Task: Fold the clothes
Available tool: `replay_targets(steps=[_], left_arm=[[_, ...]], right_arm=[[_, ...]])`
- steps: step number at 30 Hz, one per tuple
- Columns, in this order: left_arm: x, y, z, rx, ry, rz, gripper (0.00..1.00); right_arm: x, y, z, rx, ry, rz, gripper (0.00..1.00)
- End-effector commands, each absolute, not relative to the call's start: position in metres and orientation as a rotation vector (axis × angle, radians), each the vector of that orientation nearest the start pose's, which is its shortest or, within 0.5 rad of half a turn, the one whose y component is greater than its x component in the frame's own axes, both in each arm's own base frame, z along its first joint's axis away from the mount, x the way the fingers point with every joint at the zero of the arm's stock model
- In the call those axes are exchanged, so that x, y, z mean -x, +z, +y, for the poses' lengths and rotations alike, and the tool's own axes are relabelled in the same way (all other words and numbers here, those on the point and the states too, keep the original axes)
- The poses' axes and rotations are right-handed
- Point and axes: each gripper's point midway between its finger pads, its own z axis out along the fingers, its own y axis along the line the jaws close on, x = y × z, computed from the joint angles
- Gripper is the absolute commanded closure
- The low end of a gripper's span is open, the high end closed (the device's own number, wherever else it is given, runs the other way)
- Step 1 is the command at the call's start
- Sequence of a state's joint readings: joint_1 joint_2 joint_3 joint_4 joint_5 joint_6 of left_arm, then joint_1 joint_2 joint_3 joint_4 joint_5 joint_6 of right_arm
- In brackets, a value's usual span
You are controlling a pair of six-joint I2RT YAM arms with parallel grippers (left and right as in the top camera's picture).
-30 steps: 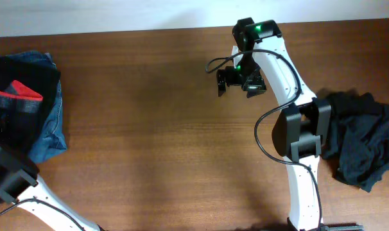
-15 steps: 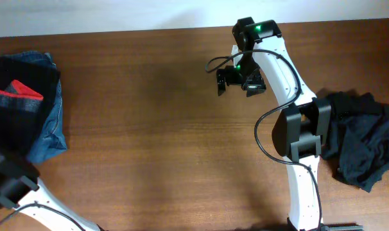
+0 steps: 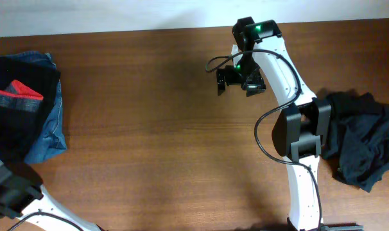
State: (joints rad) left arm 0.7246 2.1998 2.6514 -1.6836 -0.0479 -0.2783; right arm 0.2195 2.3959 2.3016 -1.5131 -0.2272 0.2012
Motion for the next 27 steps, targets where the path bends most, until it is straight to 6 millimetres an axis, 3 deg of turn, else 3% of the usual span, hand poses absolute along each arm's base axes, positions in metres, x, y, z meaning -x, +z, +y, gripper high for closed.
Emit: replay_targets(steps=[1, 11, 18, 22, 27], left_arm=[[-0.334, 0.24, 0.31, 1.344, 0.207, 2.522, 0.99], [-0.344, 0.18, 0.322, 1.35, 0.229, 2.604, 0.99], [-0.336, 0.132, 0.309, 1.384, 0.192, 2.715, 0.99], [-0.326, 0.134, 0.303, 1.431, 0.179, 2.731, 0.99], [-0.312, 0.16, 0.291, 1.441, 0.182, 2.728, 0.99]], right_arm=[[-0.435, 0.087, 0.139, 0.043, 0.36, 3.205, 0.02], [-0.434, 0.088, 0.135, 0.028, 0.359, 3.211, 0.02], [-0.435, 0.088, 0.132, 0.015, 0.359, 3.211, 0.01], [-0.436, 0.088, 0.129, 0.005, 0.359, 3.209, 0.01], [-0.44, 0.087, 0.122, -0.023, 0.361, 3.203, 0.01]])
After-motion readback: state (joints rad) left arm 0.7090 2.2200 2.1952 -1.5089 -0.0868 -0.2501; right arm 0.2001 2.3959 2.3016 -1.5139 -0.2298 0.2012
